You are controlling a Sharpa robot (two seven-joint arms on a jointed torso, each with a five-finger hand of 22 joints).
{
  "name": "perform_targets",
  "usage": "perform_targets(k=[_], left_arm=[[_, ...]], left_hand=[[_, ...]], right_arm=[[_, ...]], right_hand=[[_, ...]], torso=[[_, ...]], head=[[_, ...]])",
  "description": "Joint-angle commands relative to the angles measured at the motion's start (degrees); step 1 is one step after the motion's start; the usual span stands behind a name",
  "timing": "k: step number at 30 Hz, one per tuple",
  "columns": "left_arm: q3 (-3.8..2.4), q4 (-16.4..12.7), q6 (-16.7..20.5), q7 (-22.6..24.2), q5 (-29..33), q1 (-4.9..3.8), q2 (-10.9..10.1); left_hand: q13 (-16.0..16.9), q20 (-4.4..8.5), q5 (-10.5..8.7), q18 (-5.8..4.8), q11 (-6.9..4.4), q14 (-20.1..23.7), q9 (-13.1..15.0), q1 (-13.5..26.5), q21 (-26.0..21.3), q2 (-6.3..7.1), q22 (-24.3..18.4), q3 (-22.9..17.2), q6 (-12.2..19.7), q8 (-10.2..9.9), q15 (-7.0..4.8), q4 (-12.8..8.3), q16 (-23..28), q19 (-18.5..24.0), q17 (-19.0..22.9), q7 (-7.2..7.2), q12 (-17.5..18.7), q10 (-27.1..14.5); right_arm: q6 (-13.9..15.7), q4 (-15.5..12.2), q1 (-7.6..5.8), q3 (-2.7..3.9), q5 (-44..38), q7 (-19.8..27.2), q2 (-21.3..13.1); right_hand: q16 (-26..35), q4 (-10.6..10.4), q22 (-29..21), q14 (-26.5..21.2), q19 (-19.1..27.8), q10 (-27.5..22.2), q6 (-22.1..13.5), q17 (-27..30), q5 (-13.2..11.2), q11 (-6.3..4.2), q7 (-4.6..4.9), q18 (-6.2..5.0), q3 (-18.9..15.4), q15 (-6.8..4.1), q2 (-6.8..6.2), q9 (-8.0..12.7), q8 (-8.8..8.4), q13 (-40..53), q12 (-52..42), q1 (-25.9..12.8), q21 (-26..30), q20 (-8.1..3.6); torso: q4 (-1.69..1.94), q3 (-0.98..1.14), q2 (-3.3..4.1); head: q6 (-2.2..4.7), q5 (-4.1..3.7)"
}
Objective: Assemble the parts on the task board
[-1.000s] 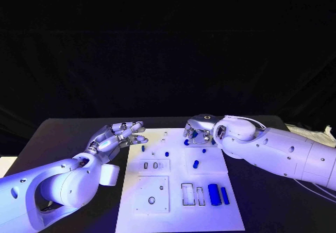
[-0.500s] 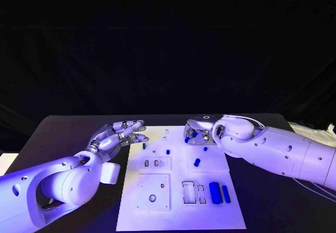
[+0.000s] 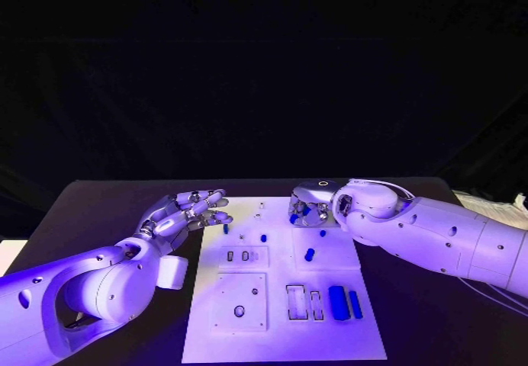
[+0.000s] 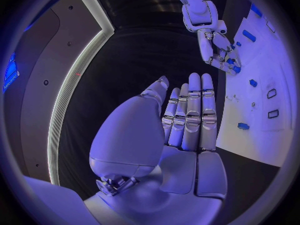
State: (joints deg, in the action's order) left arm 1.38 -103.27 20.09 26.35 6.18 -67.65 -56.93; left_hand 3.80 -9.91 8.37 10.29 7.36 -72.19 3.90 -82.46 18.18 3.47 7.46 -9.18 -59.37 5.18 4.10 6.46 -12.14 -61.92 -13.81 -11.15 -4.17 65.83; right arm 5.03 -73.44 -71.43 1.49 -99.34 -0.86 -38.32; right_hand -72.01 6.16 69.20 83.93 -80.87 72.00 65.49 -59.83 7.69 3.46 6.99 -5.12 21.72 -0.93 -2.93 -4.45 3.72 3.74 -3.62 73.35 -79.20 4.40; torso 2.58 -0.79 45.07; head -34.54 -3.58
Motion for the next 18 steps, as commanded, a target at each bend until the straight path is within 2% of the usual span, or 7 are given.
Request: perform_targets(k=[1, 5, 15, 18], left_arm=[[-0.05, 0.0, 0.2, -0.1, 0.1, -0.08, 0.1], [-0.05, 0.1, 0.3, -0.2, 0.1, -0.08, 0.1], [-0.05, 0.1, 0.1, -0.6, 0.4, -0.08, 0.0], [-0.05, 0.1, 0.0, -0.7, 0.4, -0.08, 0.0]], left_hand=[[0.0, -0.01, -0.19, 0.06, 0.30, 0.3, -0.1, 0.4, -0.2, -0.23, -0.1, -0.2, 0.1, -0.4, -0.17, -0.2, 0.3, 0.2, -0.1, -0.24, 0.4, 0.0], [0.0, -0.01, -0.18, 0.07, 0.31, 0.2, -0.1, 0.3, -0.2, -0.30, -0.1, -0.3, 0.1, -0.5, -0.17, -0.2, 0.3, 0.2, -0.2, -0.25, 0.4, 0.0], [0.0, 0.03, -0.13, 0.10, 0.39, 0.3, -0.1, -0.5, -0.2, -0.55, -0.1, -1.1, 0.3, -0.8, -0.19, -0.9, 0.6, 0.2, -0.5, -0.37, 0.5, -0.4], [-0.1, 0.06, -0.11, 0.10, 0.42, 0.3, -0.1, -0.7, -0.1, -0.64, -0.1, -1.4, 0.3, -0.9, -0.19, -1.1, 0.8, 0.2, -0.6, -0.40, 0.5, -0.5]], right_arm=[[-1.8, 0.3, 0.29, -0.23, -0.9, -0.2, 0.2], [0.1, 0.4, 0.29, -0.23, -0.5, -0.9, 0.1], [6.1, -1.3, 0.17, 0.00, 1.9, 0.3, -0.5], [7.8, -1.4, 0.01, 0.15, 1.9, -0.1, -0.3]], right_hand=[[-0.9, -1.8, 1.0, 2.5, -0.7, 0.8, 1.0, -0.9, -0.2, -0.30, -0.38, 1.26, 0.4, -0.17, 1.21, -0.3, 0.45, 0.1, 0.0, -1.0, -0.7, -0.06], [-1.7, -3.2, 1.9, 2.6, -0.9, 1.6, 1.6, -1.7, 0.6, -0.51, -0.74, 1.39, 0.9, -0.40, 1.02, -0.5, 0.46, 0.1, -0.1, -1.5, -1.3, -0.20], [-2.3, -3.0, 3.0, 2.5, -1.2, 2.3, 2.5, -2.0, 0.7, -0.78, -0.88, 1.57, 2.6, -0.69, 0.52, -0.8, 0.51, 0.1, 0.1, 0.2, -2.0, -0.44], [-2.4, -3.1, 3.0, 2.5, -1.2, 2.4, 2.6, -2.1, 0.2, -0.73, -0.80, 1.58, 2.9, -0.68, 0.46, -0.9, 0.46, 0.1, 0.1, 0.3, -2.0, -0.40]], torso=[[0.05, -0.01, 0.15], [0.05, -0.04, 0.16], [0.05, -0.12, 0.27], [0.13, -0.07, 0.34]], head=[[-0.03, 0.04], [-0.03, 0.04], [0.39, 0.10], [0.53, 0.06]])
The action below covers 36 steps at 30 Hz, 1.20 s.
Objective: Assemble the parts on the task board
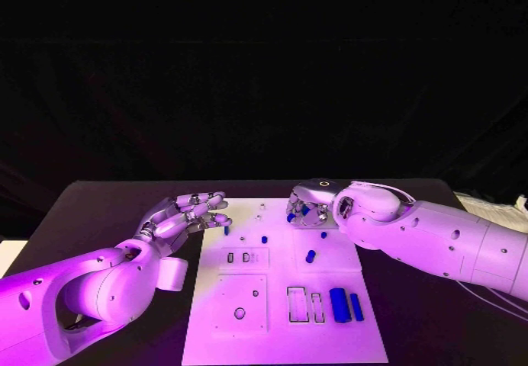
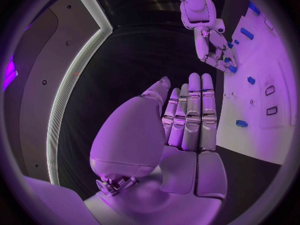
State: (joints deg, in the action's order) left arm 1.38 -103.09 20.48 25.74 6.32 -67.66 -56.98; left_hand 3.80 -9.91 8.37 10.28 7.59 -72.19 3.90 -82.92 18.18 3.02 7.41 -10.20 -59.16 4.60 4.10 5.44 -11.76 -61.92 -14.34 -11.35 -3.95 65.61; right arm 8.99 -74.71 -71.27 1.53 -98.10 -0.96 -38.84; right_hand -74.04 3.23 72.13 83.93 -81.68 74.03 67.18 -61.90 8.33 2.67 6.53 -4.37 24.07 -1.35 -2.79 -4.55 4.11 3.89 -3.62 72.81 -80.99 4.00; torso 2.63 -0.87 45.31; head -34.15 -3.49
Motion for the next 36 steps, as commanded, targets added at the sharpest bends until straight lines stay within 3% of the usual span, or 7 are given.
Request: perform_targets(k=[1, 9, 13, 20, 36], left_arm=[[-0.05, 0.0, -0.4, -0.1, 0.3, -0.07, 0.0], [-0.05, -0.2, -0.6, -0.3, 0.4, -0.07, 0.2], [-0.05, -0.4, -0.7, -0.3, 0.4, -0.07, 0.2], [-0.07, -0.6, -0.8, -0.3, 0.4, -0.09, 0.1], [-0.12, -0.6, -0.8, -0.5, 0.4, -0.12, 0.3]], left_hand=[[-0.1, 0.06, -0.12, 0.11, 0.20, 0.3, -0.1, -0.2, -0.1, -0.20, 0.0, -0.4, 0.1, -0.3, -0.19, -0.1, 0.4, 0.2, -0.1, -0.20, 0.3, -0.3], [-0.1, 0.06, -0.11, 0.10, 0.21, 0.3, -0.1, -0.3, -0.1, -0.21, 0.0, -0.5, 0.1, -0.3, -0.18, -0.2, 0.5, 0.2, -0.1, -0.22, 0.3, -0.3], [-0.1, 0.06, -0.12, 0.09, 0.23, 0.3, -0.1, -0.3, -0.1, -0.20, 0.0, -0.6, 0.2, -0.3, -0.17, -0.2, 0.5, 0.3, -0.1, -0.24, 0.3, -0.4], [-0.1, 0.06, -0.12, 0.09, 0.23, 0.3, -0.1, -0.3, -0.1, -0.20, 0.0, -0.6, 0.2, -0.3, -0.17, -0.2, 0.5, 0.3, -0.1, -0.24, 0.3, -0.4], [-0.1, 0.06, -0.12, 0.09, 0.23, 0.3, -0.1, -0.3, -0.1, -0.20, 0.0, -0.6, 0.2, -0.3, -0.17, -0.2, 0.5, 0.3, -0.1, -0.24, 0.3, -0.4]], right_arm=[[4.3, 0.0, -0.21, 0.13, 0.6, -0.2, 0.4], [7.1, 1.4, -0.64, 0.23, -0.2, -1.3, 2.5], [7.7, 2.3, -0.97, 0.24, -0.5, -1.6, 3.7], [8.1, 4.7, -1.22, 0.24, -1.0, -1.6, 6.3], [7.8, 8.6, -1.18, 0.21, -1.7, -1.7, 10.3]], right_hand=[[-0.4, -0.4, 0.1, 2.5, -0.3, 0.4, 0.9, 0.0, -1.1, 0.07, -0.33, 0.83, 0.7, -0.25, 0.28, -0.8, 0.03, -0.1, 0.1, 0.8, -0.2, 0.01], [-0.5, -0.7, 0.2, 2.4, -0.3, 0.4, 1.0, 0.0, -2.3, 0.07, -0.30, 0.83, 1.1, -0.25, 0.12, -0.9, -0.08, -0.1, 0.1, 0.9, -0.3, 0.03], [-0.5, -0.7, 0.2, 2.4, -0.3, 0.4, 1.0, 0.0, -2.3, 0.07, -0.30, 0.82, 1.1, -0.25, 0.11, -0.9, -0.08, -0.1, 0.1, 0.9, -0.3, 0.03], [-0.6, -0.7, 0.2, 2.4, -0.3, 0.4, 0.9, 0.0, -2.5, 0.10, -0.24, 0.83, 1.2, -0.25, 0.03, -0.9, -0.13, -0.1, 0.1, 1.0, -0.3, 0.03], [-0.7, -0.8, 0.2, 2.3, -0.2, 0.2, 0.8, -0.1, -3.1, 0.21, -0.05, 0.82, 1.5, -0.21, -0.17, -0.9, -0.28, -0.2, 0.1, 1.2, -0.4, 0.06]], torso=[[0.11, 0.00, 0.12], [0.40, -0.16, 0.25], [0.39, -0.11, 0.40], [0.76, -0.26, 0.65], [0.62, -0.29, 0.75]], head=[[0.20, -0.01], [0.26, -0.04], [0.32, 0.19], [0.28, -0.02], [0.36, 0.42]])
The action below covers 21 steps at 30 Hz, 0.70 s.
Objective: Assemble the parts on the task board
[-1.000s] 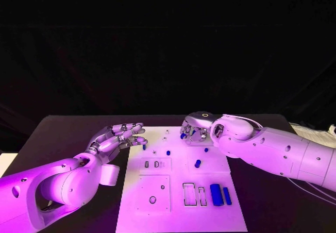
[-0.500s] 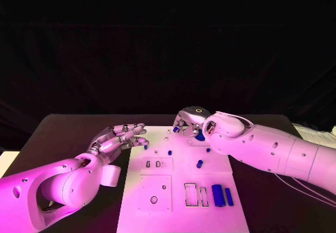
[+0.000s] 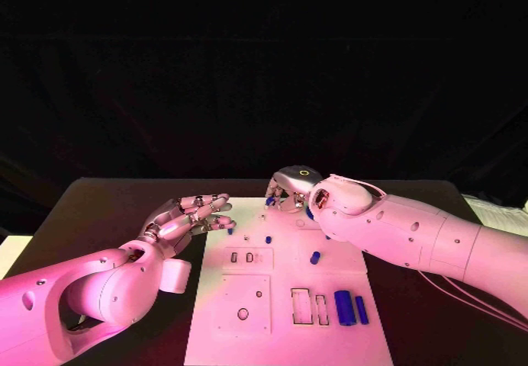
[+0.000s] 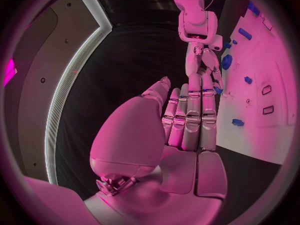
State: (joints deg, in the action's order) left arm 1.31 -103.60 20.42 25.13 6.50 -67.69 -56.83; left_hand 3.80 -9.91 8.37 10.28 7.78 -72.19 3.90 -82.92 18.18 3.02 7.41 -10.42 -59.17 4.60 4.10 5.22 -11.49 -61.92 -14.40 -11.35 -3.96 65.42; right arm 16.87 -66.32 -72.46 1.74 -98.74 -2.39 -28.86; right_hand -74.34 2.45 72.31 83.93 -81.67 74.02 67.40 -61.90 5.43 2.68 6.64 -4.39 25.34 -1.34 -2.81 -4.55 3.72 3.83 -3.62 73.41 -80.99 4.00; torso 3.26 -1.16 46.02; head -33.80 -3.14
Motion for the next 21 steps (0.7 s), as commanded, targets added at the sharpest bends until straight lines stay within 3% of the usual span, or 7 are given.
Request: perform_targets(k=[1, 21], left_arm=[[-0.05, 0.0, -0.8, 0.1, 0.2, -0.09, 0.2], [-0.06, 0.2, -0.8, 0.0, 0.2, -0.09, 0.3]], left_hand=[[-0.1, 0.06, -0.12, 0.09, 0.04, 0.3, -0.1, -0.3, -0.1, -0.20, -0.1, -0.3, 0.2, -0.3, -0.17, 0.0, 0.2, 0.3, -0.1, -0.24, 0.3, -0.2], [-0.1, 0.06, -0.13, 0.07, 0.07, 0.4, -0.1, -0.4, -0.1, -0.16, -0.1, -0.4, 0.2, -0.4, -0.14, -0.1, 0.3, 0.3, -0.1, -0.27, 0.3, -0.2]], right_arm=[[-0.2, 0.3, 0.03, -0.01, -1.0, -0.2, 0.4], [-3.7, 2.5, 0.48, -0.29, -1.3, -0.8, 2.1]], right_hand=[[-0.4, 0.0, 0.1, 2.3, -0.2, 0.2, 0.5, -0.1, -0.2, 0.19, -0.16, 0.84, 0.3, -0.22, -0.15, -0.9, 0.11, -0.1, 0.1, 0.6, -0.4, 0.06], [-0.6, -0.3, 0.1, 2.3, -0.2, -0.1, 0.2, -0.2, -0.9, 0.34, -0.02, 0.83, 0.2, -0.08, -1.20, -0.9, -0.03, -0.1, 0.2, 0.3, -0.4, 0.15]], torso=[[-0.03, 0.01, 0.05], [0.02, -0.07, 0.22]], head=[[0.02, 0.08], [-0.16, 0.27]])
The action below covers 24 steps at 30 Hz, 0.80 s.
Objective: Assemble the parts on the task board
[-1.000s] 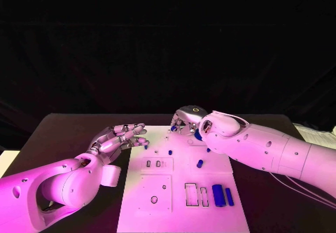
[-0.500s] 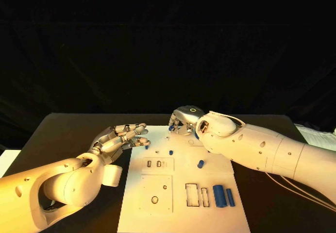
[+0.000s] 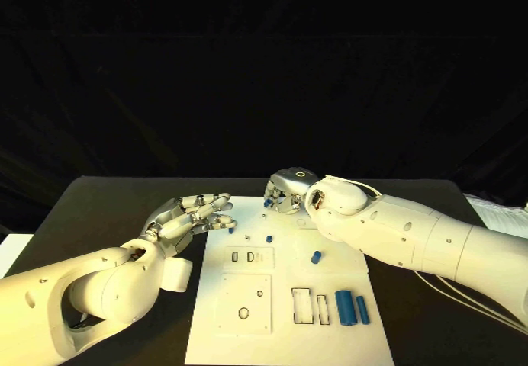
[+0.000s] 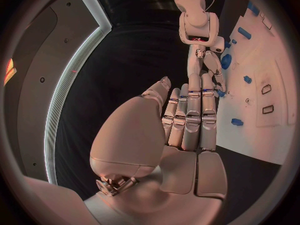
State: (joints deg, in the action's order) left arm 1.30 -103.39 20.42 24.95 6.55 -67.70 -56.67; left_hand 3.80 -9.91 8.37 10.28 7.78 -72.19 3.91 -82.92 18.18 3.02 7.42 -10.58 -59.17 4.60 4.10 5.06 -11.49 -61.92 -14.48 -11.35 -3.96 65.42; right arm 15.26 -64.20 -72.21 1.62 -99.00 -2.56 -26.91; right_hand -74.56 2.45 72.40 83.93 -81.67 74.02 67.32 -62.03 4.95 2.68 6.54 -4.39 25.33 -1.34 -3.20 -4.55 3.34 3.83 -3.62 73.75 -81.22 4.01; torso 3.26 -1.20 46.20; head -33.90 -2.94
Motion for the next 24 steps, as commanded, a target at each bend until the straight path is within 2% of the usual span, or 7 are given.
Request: perform_targets(k=[1, 10, 12, 15, 16, 18, 24], left_arm=[[-0.05, 0.0, -0.8, 0.2, 0.1, -0.08, 0.2], [-0.06, 0.0, -0.8, 0.2, 0.1, -0.09, 0.2], [-0.06, 0.1, -0.8, 0.1, 0.1, -0.09, 0.3], [-0.06, 0.1, -0.8, 0.1, 0.1, -0.09, 0.2], [-0.06, 0.1, -0.8, 0.1, 0.1, -0.09, 0.2], [-0.06, 0.2, -0.8, 0.1, 0.1, -0.09, 0.2], [-0.06, 0.2, -0.7, 0.0, 0.2, -0.10, -0.1]], left_hand=[[-0.1, 0.06, -0.13, 0.07, 0.07, 0.4, -0.1, -0.4, -0.1, -0.16, -0.1, -0.3, 0.2, -0.4, -0.14, 0.1, 0.3, 0.3, -0.1, -0.28, 0.3, -0.2], [-0.1, 0.06, -0.13, 0.07, 0.07, 0.4, -0.1, -0.4, -0.1, -0.16, -0.1, -0.3, 0.2, -0.4, -0.14, 0.1, 0.3, 0.3, -0.1, -0.28, 0.3, -0.2], [-0.1, 0.06, -0.13, 0.07, 0.07, 0.4, -0.1, -0.4, -0.1, -0.16, -0.1, -0.3, 0.2, -0.4, -0.14, 0.1, 0.3, 0.3, -0.1, -0.28, 0.3, -0.2], [-0.1, 0.06, -0.13, 0.07, 0.07, 0.4, -0.1, -0.4, -0.1, -0.16, -0.1, -0.3, 0.2, -0.4, -0.14, 0.1, 0.3, 0.3, -0.1, -0.28, 0.3, -0.2], [-0.1, 0.05, -0.14, 0.06, 0.09, 0.4, -0.1, -0.3, -0.1, -0.12, -0.1, -0.3, 0.2, -0.4, -0.11, 0.0, 0.4, 0.3, -0.1, -0.30, 0.3, -0.3], [-0.1, 0.04, -0.16, 0.05, 0.11, 0.5, -0.1, -0.3, -0.1, -0.09, -0.1, -0.4, 0.2, -0.4, -0.10, 0.0, 0.4, 0.4, -0.1, -0.32, 0.3, -0.3], [-0.1, 0.04, -0.16, 0.05, 0.11, 0.5, -0.1, -0.3, -0.1, -0.09, -0.1, -0.4, 0.2, -0.4, -0.10, 0.0, 0.4, 0.4, -0.1, -0.32, 0.3, -0.3]], right_arm=[[-2.1, 0.6, 0.25, -0.18, -1.0, -0.7, 0.3], [-1.1, 2.1, 0.30, -0.30, -1.1, -1.4, 1.4], [-0.4, 2.3, 0.31, -0.33, -1.2, -1.6, 1.5], [0.6, 2.2, 0.31, -0.36, -1.2, -1.8, 1.5], [0.9, 2.0, 0.31, -0.37, -1.2, -1.9, 1.4], [1.6, 1.4, 0.31, -0.38, -1.2, -1.9, 0.9], [3.7, -2.3, 0.30, -0.32, 0.1, -1.8, -2.5]], right_hand=[[-0.3, -0.4, 0.0, 2.3, -0.2, -0.2, 0.3, 0.0, -0.5, 0.36, 0.10, 0.83, 0.2, -0.07, -0.85, -0.9, 0.33, -0.1, 0.2, 0.0, -0.2, 0.15], [-0.1, -1.4, -0.8, 2.0, 0.5, -3.1, -2.6, 0.7, -0.9, 1.27, 1.15, 0.68, 0.1, 0.79, -2.56, -0.3, 0.07, -0.3, 0.3, -0.9, 0.2, 0.63], [0.6, -2.0, -2.8, 1.7, 1.5, -6.1, -6.5, 2.0, -1.4, 2.22, 2.12, 0.33, -1.2, 1.63, -4.52, 0.7, 0.01, -0.3, 0.2, -1.8, 1.2, 1.34], [2.8, -2.6, -10.1, 0.8, 5.0, -12.2, -13.2, 5.6, -2.0, 3.18, 2.34, -1.15, -5.1, 2.40, -6.47, 1.0, 0.26, -0.3, 0.1, -2.0, 5.3, 2.16], [3.4, -3.1, -11.7, 0.7, 5.6, -14.2, -14.7, 6.5, -2.0, 3.51, 1.89, -1.45, -7.7, 2.70, -6.14, 0.8, 0.29, -0.2, -0.1, -1.1, 6.3, 2.51], [3.8, -4.1, -12.6, 0.7, 5.5, -14.5, -14.7, 7.2, -1.9, 3.41, 2.71, -1.52, -11.3, 2.92, -5.49, 0.8, 0.27, -0.2, -0.3, 0.6, 7.0, 2.71], [4.1, -4.8, -12.5, 0.8, 5.0, -12.3, -12.9, 7.8, -1.1, 3.33, 2.95, -1.48, -13.1, 2.52, -4.35, 0.6, 0.55, -0.1, -1.3, 2.5, 7.2, 2.62]], torso=[[0.01, -0.02, 0.03], [-0.07, -0.06, 0.07], [-0.06, -0.04, 0.09], [-0.09, -0.03, 0.10], [-0.11, -0.02, 0.09], [-0.14, 0.00, 0.06], [-0.42, 0.07, 0.04]], head=[[-0.05, 0.09], [0.03, 0.17], [0.04, 0.15], [0.07, 0.21], [0.09, 0.24], [0.11, 0.24], [0.36, 0.30]])
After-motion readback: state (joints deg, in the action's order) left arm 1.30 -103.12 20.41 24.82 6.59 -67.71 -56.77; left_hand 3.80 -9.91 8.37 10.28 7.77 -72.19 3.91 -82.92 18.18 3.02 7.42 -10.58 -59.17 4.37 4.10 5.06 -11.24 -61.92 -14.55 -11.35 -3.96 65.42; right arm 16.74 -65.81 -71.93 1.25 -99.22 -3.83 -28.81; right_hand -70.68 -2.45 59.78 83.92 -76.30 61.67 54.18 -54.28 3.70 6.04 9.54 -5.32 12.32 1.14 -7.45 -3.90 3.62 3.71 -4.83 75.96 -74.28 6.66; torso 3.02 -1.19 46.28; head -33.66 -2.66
